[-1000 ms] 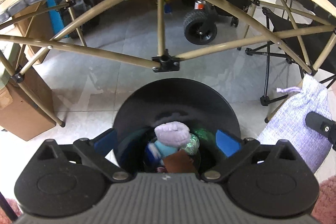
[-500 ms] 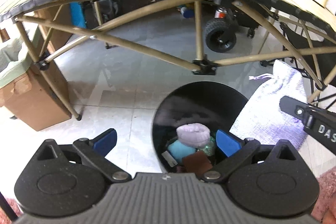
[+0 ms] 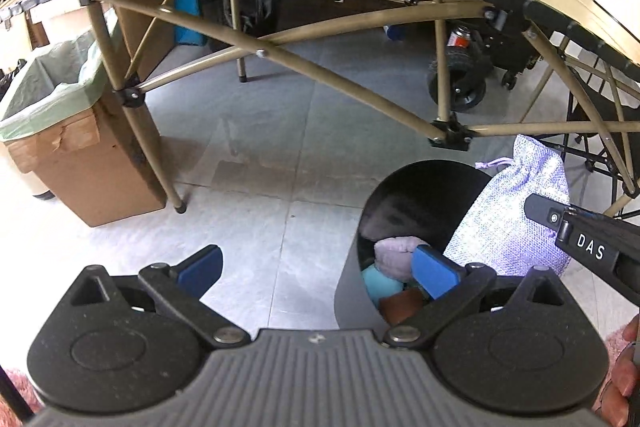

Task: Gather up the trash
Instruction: 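Open the right gripper over the bin to drop the mesh bag, then raise both tools to the table toward the white foam block and plush toy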

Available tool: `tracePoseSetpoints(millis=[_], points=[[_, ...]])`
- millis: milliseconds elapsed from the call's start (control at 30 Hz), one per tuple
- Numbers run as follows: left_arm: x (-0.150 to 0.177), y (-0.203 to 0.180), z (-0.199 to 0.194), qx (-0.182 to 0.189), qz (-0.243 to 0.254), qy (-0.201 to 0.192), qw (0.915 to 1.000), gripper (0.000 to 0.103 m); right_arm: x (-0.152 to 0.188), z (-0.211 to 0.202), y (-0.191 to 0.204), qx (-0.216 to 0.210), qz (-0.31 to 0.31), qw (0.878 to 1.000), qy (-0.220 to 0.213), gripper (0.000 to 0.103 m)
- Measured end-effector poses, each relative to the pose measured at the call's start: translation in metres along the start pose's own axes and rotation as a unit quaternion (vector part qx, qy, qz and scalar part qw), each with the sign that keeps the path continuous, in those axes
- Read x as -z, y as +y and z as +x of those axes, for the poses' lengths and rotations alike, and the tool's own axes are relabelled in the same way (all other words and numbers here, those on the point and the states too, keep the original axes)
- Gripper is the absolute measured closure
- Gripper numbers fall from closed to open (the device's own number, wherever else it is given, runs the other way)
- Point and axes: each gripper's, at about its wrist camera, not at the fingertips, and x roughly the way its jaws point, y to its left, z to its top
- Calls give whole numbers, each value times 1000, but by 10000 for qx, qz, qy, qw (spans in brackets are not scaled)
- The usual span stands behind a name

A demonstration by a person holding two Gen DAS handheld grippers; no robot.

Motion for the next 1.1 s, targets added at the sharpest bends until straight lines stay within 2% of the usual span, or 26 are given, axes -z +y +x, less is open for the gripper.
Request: tracePoseSetpoints(millis=[167, 267, 300, 333, 367, 433, 500, 1100], points=[[2, 7, -4, -11, -58, -19, 10000, 0, 0, 6, 4, 44, -36, 10000, 57, 87], [2, 7, -4, -11, -68, -27, 10000, 0, 0, 7, 4, 94, -25, 9999, 59, 79], [2, 7, -4, -16, -72, -30, 10000, 0, -1, 8, 4, 103, -23, 9999, 86, 68], [2, 7, -5, -19, -77, -33, 10000, 0, -1, 8, 4, 92, -16, 9999, 114, 53], [2, 7, -4, -20, -83, -34, 10000, 0, 0, 8, 4, 79, -18, 9999, 132, 44], [2, 7, -4, -32, -93, -35, 9999, 0, 0, 9, 6, 143, -74, 9997, 173, 17], [2, 7, -4, -39, -97, -36, 9999, 0, 1, 11, 6, 182, -106, 9995, 226, 9], [2, 7, -3, -83, -107, -22, 9999, 0, 13, 28, 3, 78, -138, 9927, 1199, 8]])
